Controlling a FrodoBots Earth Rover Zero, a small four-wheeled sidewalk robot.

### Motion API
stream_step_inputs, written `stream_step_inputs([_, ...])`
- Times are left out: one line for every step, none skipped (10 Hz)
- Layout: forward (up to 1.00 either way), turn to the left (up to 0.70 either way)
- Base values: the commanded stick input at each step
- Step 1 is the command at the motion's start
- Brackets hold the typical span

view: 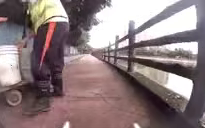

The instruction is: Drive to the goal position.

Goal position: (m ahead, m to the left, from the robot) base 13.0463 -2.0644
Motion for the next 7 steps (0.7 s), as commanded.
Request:
stream_step_inputs([0.70, 0.00])
stream_step_inputs([0.70, 0.00])
stream_step_inputs([0.70, 0.02])
stream_step_inputs([0.70, 0.23])
stream_step_inputs([0.70, 0.34])
stream_step_inputs([0.70, 0.33])
stream_step_inputs([0.70, 0.22])
